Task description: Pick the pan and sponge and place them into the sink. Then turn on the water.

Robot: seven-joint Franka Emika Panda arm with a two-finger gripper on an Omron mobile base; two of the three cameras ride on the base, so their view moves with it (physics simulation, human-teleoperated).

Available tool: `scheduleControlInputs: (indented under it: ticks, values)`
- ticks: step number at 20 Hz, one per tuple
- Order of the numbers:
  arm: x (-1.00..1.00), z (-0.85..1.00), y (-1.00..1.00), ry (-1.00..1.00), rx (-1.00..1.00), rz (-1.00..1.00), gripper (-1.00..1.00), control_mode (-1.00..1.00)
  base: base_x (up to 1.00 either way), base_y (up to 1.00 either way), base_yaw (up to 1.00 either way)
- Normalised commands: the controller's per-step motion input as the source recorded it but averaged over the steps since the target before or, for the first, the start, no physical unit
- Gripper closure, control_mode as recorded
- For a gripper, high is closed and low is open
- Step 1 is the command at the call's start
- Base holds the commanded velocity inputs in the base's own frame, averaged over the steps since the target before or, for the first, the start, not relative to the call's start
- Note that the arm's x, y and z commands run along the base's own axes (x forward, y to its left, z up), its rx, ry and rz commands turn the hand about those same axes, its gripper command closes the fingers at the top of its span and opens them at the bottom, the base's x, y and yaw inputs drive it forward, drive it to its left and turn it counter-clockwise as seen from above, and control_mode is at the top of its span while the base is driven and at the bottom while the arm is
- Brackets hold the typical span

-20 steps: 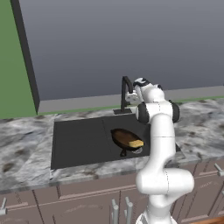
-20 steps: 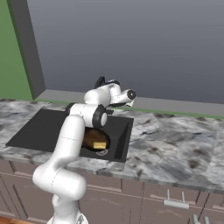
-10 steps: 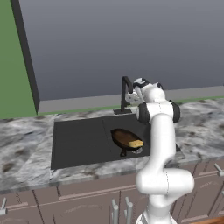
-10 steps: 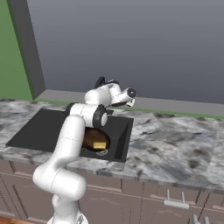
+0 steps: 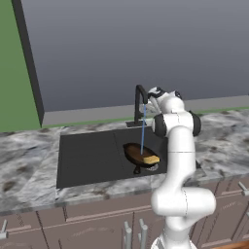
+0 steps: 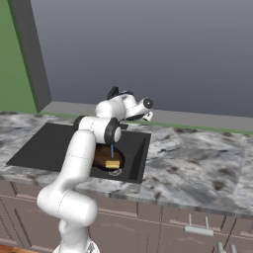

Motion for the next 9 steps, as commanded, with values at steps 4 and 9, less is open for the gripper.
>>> scheduleControlInputs:
  ticks: [4, 9]
  values:
    - [-0.19, -0.43, -0.59, 0.03, 0.01, -0.04, 1.0, -1.0, 0.0, 0.0, 0.0]
    - [-0.17, -0.39, -0.61, 0.04, 0.02, -0.04, 1.0, -1.0, 0.0, 0.0, 0.0]
